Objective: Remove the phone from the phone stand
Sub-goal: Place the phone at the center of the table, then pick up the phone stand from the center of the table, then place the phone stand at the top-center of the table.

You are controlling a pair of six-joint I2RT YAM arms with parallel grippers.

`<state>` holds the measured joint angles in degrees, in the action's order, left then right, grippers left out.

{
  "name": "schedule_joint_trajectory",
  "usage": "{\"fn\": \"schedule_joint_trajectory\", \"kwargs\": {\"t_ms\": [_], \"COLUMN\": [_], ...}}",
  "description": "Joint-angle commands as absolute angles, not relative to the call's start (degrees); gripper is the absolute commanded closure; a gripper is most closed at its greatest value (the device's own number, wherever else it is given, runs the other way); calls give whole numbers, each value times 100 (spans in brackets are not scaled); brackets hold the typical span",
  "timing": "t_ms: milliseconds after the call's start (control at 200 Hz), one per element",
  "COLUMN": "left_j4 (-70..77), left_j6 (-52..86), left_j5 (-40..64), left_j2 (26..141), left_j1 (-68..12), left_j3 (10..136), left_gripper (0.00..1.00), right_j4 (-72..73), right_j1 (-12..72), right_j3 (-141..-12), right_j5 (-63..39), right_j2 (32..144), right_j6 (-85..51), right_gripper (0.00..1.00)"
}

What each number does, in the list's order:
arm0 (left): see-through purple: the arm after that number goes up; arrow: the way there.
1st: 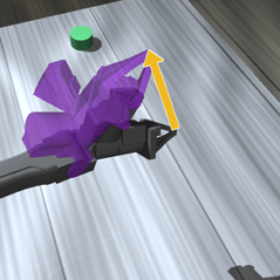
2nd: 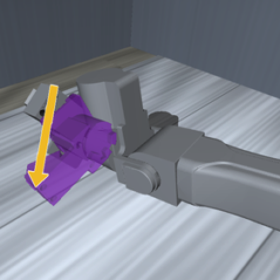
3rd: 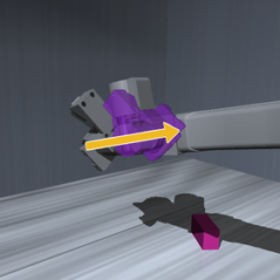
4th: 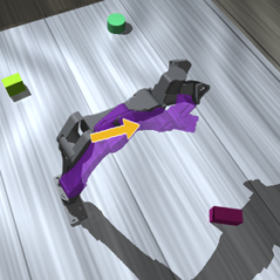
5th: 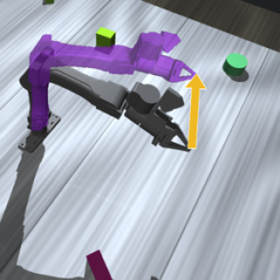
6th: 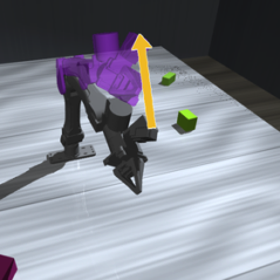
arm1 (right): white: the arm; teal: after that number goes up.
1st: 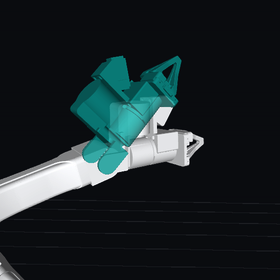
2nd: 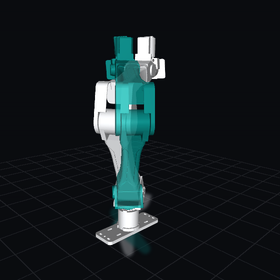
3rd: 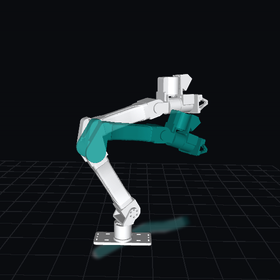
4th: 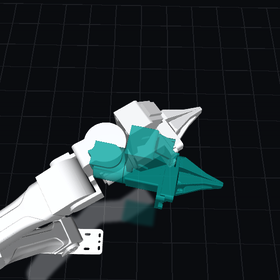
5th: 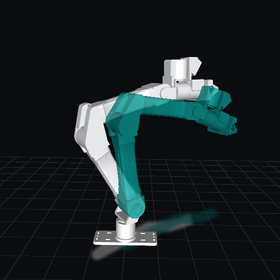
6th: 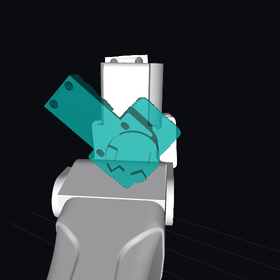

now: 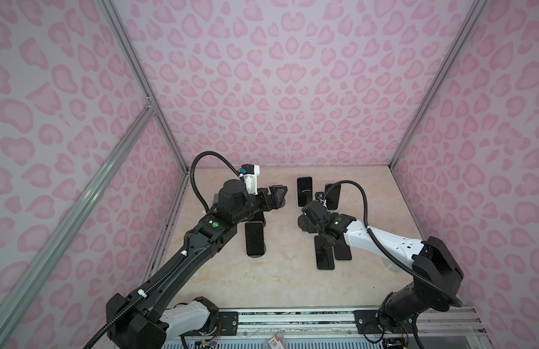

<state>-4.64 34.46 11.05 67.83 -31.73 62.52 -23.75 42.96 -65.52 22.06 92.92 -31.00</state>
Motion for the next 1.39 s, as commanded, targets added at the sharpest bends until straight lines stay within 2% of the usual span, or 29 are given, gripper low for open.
{"fn": "schedule_joint_trajectory", "kwargs": {"t_ms": [0, 300, 435, 825, 1245, 1390], "left_j4": [-316, -247, -233, -168, -160, -154], "left_j6": [3446, 3535, 3594, 3749, 3762, 3762], "left_j5": [1167, 1266, 1375, 1581, 1574, 1551], "left_j2": [6793, 6793, 6845, 6934, 6936, 6878], "left_j1": [-3153, -3059, -2993, -2806, -2699, -2630], "left_j3": [6267, 6249, 6253, 6249, 6232, 6228], "left_gripper": [6, 6, 6, 6, 6, 6], "right_j4": [-2438, -2014, -1623, -1439, -2289, -2405], "right_j1": [4125, 4028, 3957, 4128, 4627, 4658], "right_j3": [-6996, -6752, -6726, -7031, -9116, -9525], "right_j5": [1761, 1964, 1449, 1310, 2220, 2181], "right_j2": [9710, 9986, 10247, 10582, 12142, 12485], "right_j6": [-2668, -3219, -2999, -2751, -3678, -3841], "right_gripper": [1, 3, 16, 45, 46, 44]}}
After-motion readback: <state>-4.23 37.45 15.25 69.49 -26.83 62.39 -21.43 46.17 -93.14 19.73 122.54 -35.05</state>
